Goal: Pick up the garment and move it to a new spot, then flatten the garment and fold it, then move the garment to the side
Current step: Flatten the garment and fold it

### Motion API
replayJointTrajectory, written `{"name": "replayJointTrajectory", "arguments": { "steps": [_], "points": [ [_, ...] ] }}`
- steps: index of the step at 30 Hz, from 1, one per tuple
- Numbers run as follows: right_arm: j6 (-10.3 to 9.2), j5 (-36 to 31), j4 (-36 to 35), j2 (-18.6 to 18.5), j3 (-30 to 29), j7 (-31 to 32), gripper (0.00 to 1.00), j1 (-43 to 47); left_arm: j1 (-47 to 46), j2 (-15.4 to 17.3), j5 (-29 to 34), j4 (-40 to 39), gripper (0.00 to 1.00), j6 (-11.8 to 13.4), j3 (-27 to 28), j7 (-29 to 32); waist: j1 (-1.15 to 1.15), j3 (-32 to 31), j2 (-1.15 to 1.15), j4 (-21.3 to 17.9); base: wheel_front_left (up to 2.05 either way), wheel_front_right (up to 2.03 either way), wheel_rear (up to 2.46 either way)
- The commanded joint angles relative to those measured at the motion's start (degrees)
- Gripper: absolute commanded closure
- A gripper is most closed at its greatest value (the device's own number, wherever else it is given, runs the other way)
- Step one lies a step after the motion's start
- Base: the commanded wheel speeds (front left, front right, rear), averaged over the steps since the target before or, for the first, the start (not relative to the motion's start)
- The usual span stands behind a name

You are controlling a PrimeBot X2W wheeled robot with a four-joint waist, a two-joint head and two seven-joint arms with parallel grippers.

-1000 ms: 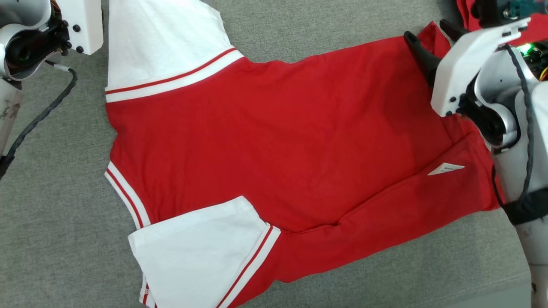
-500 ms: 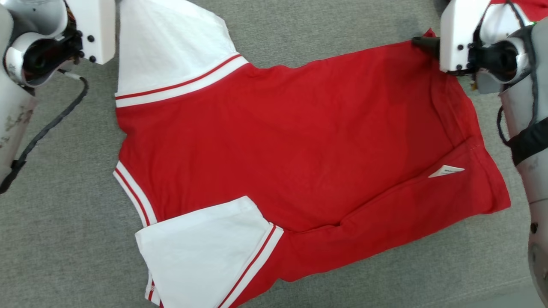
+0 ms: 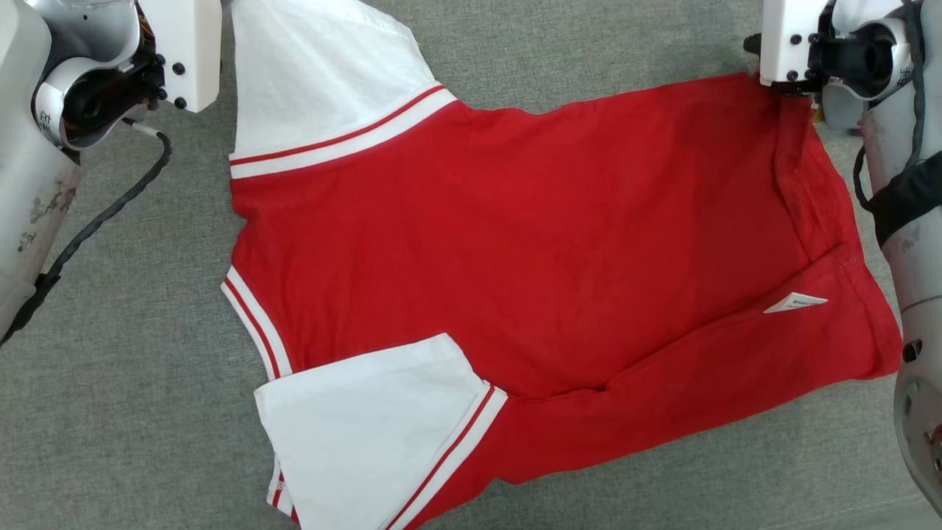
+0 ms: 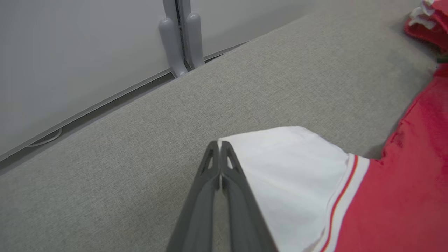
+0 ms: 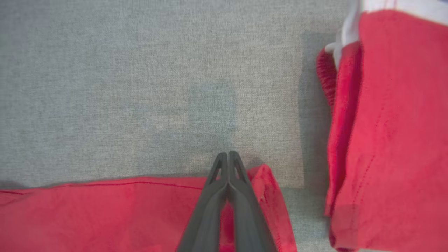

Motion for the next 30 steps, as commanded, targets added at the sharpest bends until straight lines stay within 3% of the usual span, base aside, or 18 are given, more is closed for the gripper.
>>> {"name": "replayJointTrajectory", "arguments": {
  "steps": [1, 9, 10, 11, 17, 18, 19, 30],
  "points": [
    [-0.14, -0.73, 0.10, 0.15, -0.20, -0.99, 1.00, -0.71, -0.48, 0.36, 0.07, -0.02, 1.00, 0.00, -0.31, -0.79, 0.00, -0.16, 0.00, -0.09, 0.00, 0.00, 0.00],
    [-0.14, -1.50, 1.26, -0.36, -1.80, -2.01, 1.00, -2.41, -1.72, 1.44, -1.01, 0.11, 1.00, -0.01, -1.52, -3.04, 0.00, -0.88, 0.00, -0.34, 0.00, 0.00, 0.00],
    [-0.14, -1.77, 1.76, -0.36, -2.51, -1.73, 0.87, -2.60, -1.73, 1.48, -1.27, 0.23, 1.00, -0.01, -1.78, -3.08, 0.00, -0.95, 0.00, -0.29, 0.00, 0.00, 0.00],
    [-0.14, -2.23, 2.47, -0.28, -3.03, -1.16, 0.00, -2.72, -1.92, 1.43, -1.48, 0.26, 1.00, -0.01, -1.98, -3.02, 0.00, -0.92, 0.00, -0.16, 0.00, 0.00, 0.00],
    [-0.14, -5.51, 6.14, -0.14, -9.00, 2.49, 0.00, -3.11, -2.87, 0.38, -2.38, 0.15, 1.00, -0.01, -3.93, -3.36, 0.00, -0.05, 0.00, 1.65, 0.00, 0.00, 0.00],
    [-0.14, -6.24, 6.47, 0.15, -9.93, 2.87, 0.44, -3.12, -2.94, 0.24, -2.55, 0.19, 1.00, -0.01, -4.29, -3.51, 0.00, 0.08, 0.00, 1.89, 0.00, 0.00, 0.00],
    [-0.14, -6.82, 6.46, 0.30, -10.74, 3.16, 1.00, -3.26, -3.13, 0.02, -2.74, 0.14, 1.00, -0.01, -4.64, -3.58, 0.00, 0.26, 0.00, 2.18, 0.00, 0.00, 0.00],
    [-0.14, -12.18, 4.48, 2.71, -15.10, 1.56, 1.00, -6.18, -4.55, 1.34, -4.10, 1.34, 1.00, -0.01, -6.95, -8.37, 0.00, -0.41, 0.00, 2.01, 0.00, 0.00, 0.00]
  ]
}}
